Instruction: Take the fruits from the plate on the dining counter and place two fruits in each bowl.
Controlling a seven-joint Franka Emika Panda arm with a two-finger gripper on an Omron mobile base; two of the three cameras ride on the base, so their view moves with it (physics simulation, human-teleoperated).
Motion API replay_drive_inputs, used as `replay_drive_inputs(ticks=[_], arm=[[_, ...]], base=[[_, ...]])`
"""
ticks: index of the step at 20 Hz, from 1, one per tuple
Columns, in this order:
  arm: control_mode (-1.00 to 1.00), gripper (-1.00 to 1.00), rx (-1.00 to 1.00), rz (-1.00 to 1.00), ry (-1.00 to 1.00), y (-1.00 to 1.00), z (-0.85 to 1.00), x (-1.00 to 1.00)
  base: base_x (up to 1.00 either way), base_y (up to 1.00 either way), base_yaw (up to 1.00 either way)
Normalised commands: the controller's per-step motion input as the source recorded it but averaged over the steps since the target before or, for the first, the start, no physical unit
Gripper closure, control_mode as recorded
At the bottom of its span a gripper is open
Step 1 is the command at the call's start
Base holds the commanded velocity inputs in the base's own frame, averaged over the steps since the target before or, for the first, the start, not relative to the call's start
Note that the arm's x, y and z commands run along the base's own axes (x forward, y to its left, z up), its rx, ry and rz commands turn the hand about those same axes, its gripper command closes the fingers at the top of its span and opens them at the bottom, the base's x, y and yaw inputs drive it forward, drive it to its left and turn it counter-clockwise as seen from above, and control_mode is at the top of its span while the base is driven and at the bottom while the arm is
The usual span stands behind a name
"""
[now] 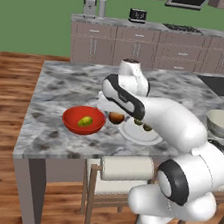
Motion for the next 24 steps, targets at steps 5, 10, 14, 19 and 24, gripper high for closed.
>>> replay_drive_inputs(ticks=[5,10,14,19,24], arm=[[-1.00,1.00,0.00,0.00,-0.17,0.74,0.00,0.49],[-1.00,1.00,0.00,0.00,0.00,0.31,-0.03,0.65],[-1.00,1.00,0.00,0.00,0.00,0.00,-0.05,0.59],[-1.00,1.00,-0.04,0.00,0.00,0.13,-0.38,0.28],[-1.00,1.00,-0.05,0.00,-0.01,0.13,-0.51,0.19]], base=[[0.00,0.00,0.00],[0.00,0.00,0.00],[0.00,0.00,0.00],[0.00,0.00,0.00],[0.00,0.00,0.00]])
